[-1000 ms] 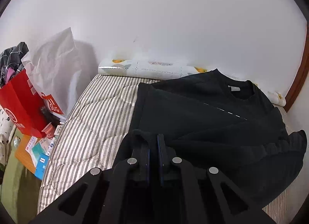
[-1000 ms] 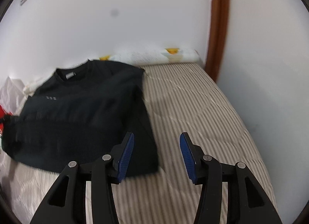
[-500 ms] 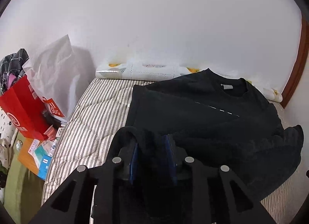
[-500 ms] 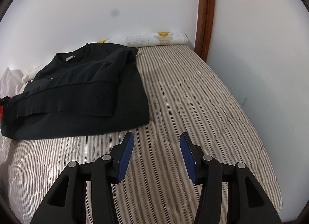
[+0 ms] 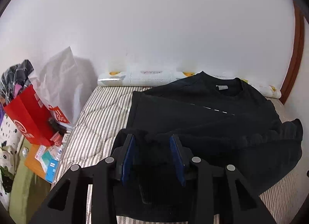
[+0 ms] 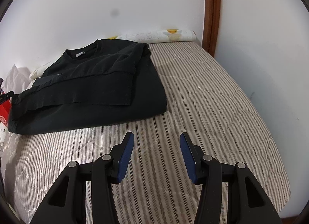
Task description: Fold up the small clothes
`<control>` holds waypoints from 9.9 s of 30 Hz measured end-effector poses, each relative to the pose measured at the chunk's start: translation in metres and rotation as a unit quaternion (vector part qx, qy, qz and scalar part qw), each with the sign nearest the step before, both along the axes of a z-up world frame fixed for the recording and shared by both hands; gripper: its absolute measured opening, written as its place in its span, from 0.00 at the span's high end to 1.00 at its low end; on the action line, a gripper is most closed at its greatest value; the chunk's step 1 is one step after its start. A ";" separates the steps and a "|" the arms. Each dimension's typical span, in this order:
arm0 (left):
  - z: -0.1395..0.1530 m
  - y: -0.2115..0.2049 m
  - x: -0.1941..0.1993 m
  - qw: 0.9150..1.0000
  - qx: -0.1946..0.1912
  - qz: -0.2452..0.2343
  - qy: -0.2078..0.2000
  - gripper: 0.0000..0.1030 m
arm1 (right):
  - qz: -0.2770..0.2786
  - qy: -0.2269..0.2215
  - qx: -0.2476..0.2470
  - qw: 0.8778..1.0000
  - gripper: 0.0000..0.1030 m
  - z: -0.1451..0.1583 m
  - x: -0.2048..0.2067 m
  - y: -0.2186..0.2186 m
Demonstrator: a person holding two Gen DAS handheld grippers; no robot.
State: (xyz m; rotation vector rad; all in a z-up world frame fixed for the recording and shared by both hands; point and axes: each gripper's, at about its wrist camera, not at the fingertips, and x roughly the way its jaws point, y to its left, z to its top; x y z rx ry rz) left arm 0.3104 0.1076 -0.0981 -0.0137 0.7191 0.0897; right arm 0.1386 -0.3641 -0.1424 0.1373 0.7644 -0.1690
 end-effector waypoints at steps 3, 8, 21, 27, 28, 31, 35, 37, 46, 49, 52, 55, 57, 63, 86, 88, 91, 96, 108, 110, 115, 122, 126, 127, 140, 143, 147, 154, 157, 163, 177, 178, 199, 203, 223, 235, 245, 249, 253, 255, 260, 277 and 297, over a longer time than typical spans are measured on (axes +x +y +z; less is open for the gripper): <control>0.006 -0.005 -0.006 1.000 0.005 -0.005 -0.008 0.55 | 0.003 0.001 0.002 1.000 0.52 0.001 -0.002 0.004; 0.010 -0.005 -0.018 1.000 -0.009 0.014 0.010 0.50 | 0.006 -0.002 0.007 1.000 0.52 0.003 -0.006 0.008; -0.069 0.039 -0.072 0.979 -0.179 0.010 0.098 0.41 | -0.009 0.003 0.083 0.996 0.42 -0.007 0.034 -0.001; -0.085 0.044 -0.068 0.972 -0.205 0.018 0.111 0.41 | -0.012 0.005 0.130 0.991 0.42 -0.013 0.054 -0.006; -0.087 0.045 -0.066 0.971 -0.210 0.019 0.114 0.41 | -0.015 0.004 0.131 0.991 0.42 -0.014 0.056 -0.006; -0.088 0.046 -0.059 0.970 -0.217 0.019 0.105 0.41 | -0.021 0.001 0.137 0.990 0.42 -0.017 0.067 -0.008; -0.089 0.041 -0.047 0.971 -0.215 0.025 0.104 0.43 | -0.018 0.011 0.145 0.989 0.42 -0.024 0.082 -0.005; -0.089 0.038 -0.043 0.973 -0.203 0.034 0.105 0.45 | -0.018 0.009 0.130 0.991 0.42 -0.026 0.088 0.001; -0.086 0.029 -0.036 0.977 -0.178 0.059 0.100 0.88 | 0.001 0.003 0.073 0.997 0.93 -0.026 0.094 0.014; -0.081 0.031 -0.041 0.979 -0.176 0.051 0.089 0.89 | 0.004 -0.013 0.077 0.997 0.94 -0.017 0.084 0.012; -0.076 0.031 -0.051 0.981 -0.168 0.041 0.083 0.89 | 0.004 -0.016 0.077 0.997 0.94 -0.009 0.072 0.014; -0.073 0.032 -0.061 0.981 -0.170 0.035 0.087 0.90 | 0.004 -0.014 0.061 0.998 0.94 -0.003 0.057 0.020; -0.071 0.031 -0.069 0.982 -0.166 0.029 0.088 0.90 | 0.004 -0.012 0.054 0.998 0.94 -0.002 0.047 0.023; -0.069 0.028 -0.107 0.979 -0.176 0.019 0.096 0.90 | 0.004 -0.009 0.053 0.999 0.94 -0.001 0.008 0.022; -0.052 0.014 -0.204 0.987 -0.131 -0.025 0.089 0.88 | -0.001 -0.045 0.001 0.999 0.77 0.023 -0.105 0.032; -0.044 0.013 -0.210 0.988 -0.131 -0.028 0.074 0.86 | 0.010 -0.047 0.003 0.999 0.75 0.026 -0.108 0.038; -0.035 0.011 -0.215 0.987 -0.142 -0.039 0.058 0.83 | 0.029 -0.042 -0.001 0.999 0.74 0.024 -0.105 0.055; -0.032 0.005 -0.212 0.986 -0.148 -0.054 0.057 0.77 | 0.050 -0.021 -0.010 0.998 0.74 0.011 -0.091 0.080; -0.046 -0.007 -0.195 0.980 -0.164 -0.091 0.071 0.69 | 0.077 0.018 -0.007 0.997 0.74 -0.014 -0.072 0.109; -0.050 -0.008 -0.193 0.978 -0.168 -0.097 0.075 0.69 | 0.082 0.021 -0.009 0.996 0.74 -0.015 -0.070 0.112; -0.063 -0.005 -0.189 0.973 -0.188 -0.104 0.090 0.69 | 0.088 0.027 -0.008 0.996 0.74 -0.019 -0.063 0.118; -0.065 -0.007 -0.190 0.968 -0.197 -0.133 0.083 0.69 | 0.101 0.032 -0.002 0.994 0.74 -0.022 -0.060 0.125; -0.062 -0.009 -0.182 0.967 -0.199 -0.132 0.083 0.69 | 0.106 0.027 0.001 0.994 0.74 -0.022 -0.061 0.124; -0.062 -0.010 -0.179 0.968 -0.196 -0.131 0.084 0.69 | 0.107 0.027 0.002 0.994 0.74 -0.022 -0.060 0.122; -0.056 -0.018 -0.139 0.983 -0.126 -0.105 0.081 0.69 | 0.095 0.016 0.000 0.995 0.76 -0.015 -0.021 0.111; -0.053 -0.017 -0.128 0.984 -0.124 -0.101 0.079 0.69 | 0.096 0.007 -0.012 0.995 0.77 -0.010 -0.004 0.112; -0.050 -0.013 -0.107 0.985 -0.126 -0.088 0.076 0.69 | 0.087 -0.009 -0.017 0.996 0.83 -0.002 0.022 0.108; -0.049 -0.005 -0.062 0.989 -0.113 -0.061 0.076 0.69 | 0.085 -0.017 -0.015 0.996 0.83 0.009 0.079 0.106; -0.050 0.000 -0.040 0.987 -0.122 -0.054 0.084 0.69 | 0.091 -0.018 -0.015 0.996 0.84 0.012 0.106 0.106; -0.051 0.003 -0.005 0.982 -0.149 -0.048 0.108 0.69 | 0.103 0.006 -0.005 0.995 0.85 0.009 0.149 0.105; -0.007 0.028 -0.023 0.978 -0.191 -0.062 0.048 0.48 | 0.098 -0.061 -0.024 0.993 0.59 0.073 0.101 0.061; -0.006 0.030 -0.024 0.980 -0.185 -0.062 0.049 0.48 | 0.095 -0.059 -0.024 0.993 0.55 0.073 0.096 0.056; -0.055 0.015 0.027 0.987 -0.049 -0.087 0.125 0.49 | 0.179 -0.004 -0.161 0.971 0.73 0.010 0.122 0.068; -0.052 0.020 0.029 0.989 -0.060 -0.080 0.105 0.90 | 0.190 -0.006 -0.110 0.976 0.88 0.013 0.140 0.052; -0.054 0.013 0.062 0.993 -0.051 -0.016 0.104 0.83 | 0.101 0.040 0.024 0.994 0.76 -0.003 0.174 0.000; -0.050 0.006 0.027 0.991 -0.041 -0.026 0.122 0.60 | 0.038 0.041 -0.053 0.997 0.65 0.006 0.104 0.005; -0.045 0.018 -0.057 0.994 -0.041 -0.009 0.104 0.49 | 0.019 0.038 -0.044 0.998 0.62 0.013 0.045 0.033; -0.046 0.023 -0.085 0.993 -0.048 -0.010 0.106 0.49 | 0.039 0.031 -0.046 0.998 0.61 0.023 0.036 0.069; -0.046 0.030 -0.115 0.994 -0.049 -0.009 0.098 0.49 | 0.071 0.026 -0.054 0.996 0.57 0.029 0.030 0.117; -0.045 0.037 -0.128 0.994 -0.056 -0.006 0.097 0.48 | 0.088 0.025 -0.060 0.994 0.57 0.030 0.029 0.141; -0.048 0.062 -0.160 0.992 -0.088 -0.005 0.094 0.47 | 0.128 0.025 -0.087 0.988 0.55 0.026 0.027 0.204; -0.048 0.111 -0.222 0.991 -0.091 -0.005 0.094 0.35 | 0.297 0.001 -0.166 0.940 0.42 -0.002 -0.021 0.410; -0.054 0.134 -0.240 0.990 -0.106 0.001 0.093 0.32 | 0.370 -0.019 -0.195 0.908 0.40 -0.037 -0.044 0.482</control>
